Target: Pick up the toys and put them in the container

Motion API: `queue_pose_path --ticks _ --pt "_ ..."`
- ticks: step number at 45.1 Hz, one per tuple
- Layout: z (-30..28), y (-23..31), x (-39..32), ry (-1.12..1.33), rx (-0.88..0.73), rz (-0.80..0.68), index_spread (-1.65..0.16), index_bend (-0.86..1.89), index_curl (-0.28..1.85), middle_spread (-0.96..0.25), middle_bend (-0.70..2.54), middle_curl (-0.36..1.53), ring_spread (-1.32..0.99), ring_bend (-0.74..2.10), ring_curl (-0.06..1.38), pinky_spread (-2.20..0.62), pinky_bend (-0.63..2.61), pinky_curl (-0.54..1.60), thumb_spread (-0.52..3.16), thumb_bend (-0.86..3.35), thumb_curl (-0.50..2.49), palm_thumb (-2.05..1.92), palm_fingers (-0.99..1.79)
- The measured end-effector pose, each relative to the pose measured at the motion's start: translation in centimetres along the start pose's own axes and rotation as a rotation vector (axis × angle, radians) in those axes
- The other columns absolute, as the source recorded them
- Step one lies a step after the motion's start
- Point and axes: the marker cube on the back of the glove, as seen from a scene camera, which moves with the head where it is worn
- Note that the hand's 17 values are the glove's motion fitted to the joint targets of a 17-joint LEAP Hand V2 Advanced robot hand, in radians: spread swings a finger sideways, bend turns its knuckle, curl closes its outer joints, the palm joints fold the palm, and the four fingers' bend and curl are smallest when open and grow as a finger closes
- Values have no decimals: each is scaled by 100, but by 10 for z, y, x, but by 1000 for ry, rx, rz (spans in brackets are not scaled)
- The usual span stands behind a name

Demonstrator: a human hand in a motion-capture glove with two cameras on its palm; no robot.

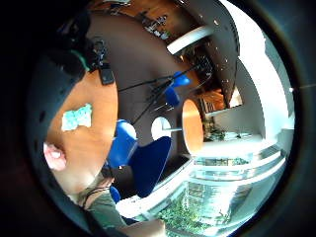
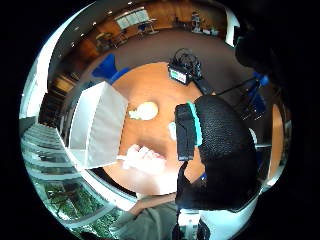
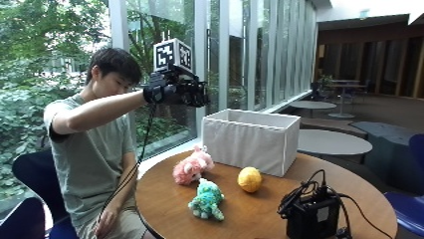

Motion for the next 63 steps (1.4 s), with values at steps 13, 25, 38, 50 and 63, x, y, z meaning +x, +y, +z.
queue_pose_path --ticks 13,25,38,50,63 --pt "13 -9 -9 -30 -48 -67 -18 15 11 -16 34 14 -23 59 18 -19 54 22 121 2 6 -3 65" --pt "28 -20 -6 -105 -104 -107 -22 11 12 -21 34 19 -28 67 23 -21 65 28 139 -4 10 -6 46" --pt "55 -29 -9 -230 -255 -176 -22 12 13 -18 27 24 -22 61 24 -15 82 35 134 -5 12 -8 -1" --pt "137 -30 -24 -263 -455 -211 -21 8 14 -10 19 26 -13 46 20 -6 79 34 127 -4 17 -5 -21" --pt "252 -26 -47 -207 -617 -216 -21 4 12 -6 17 28 -9 41 21 -3 76 34 121 -1 23 0 -25"
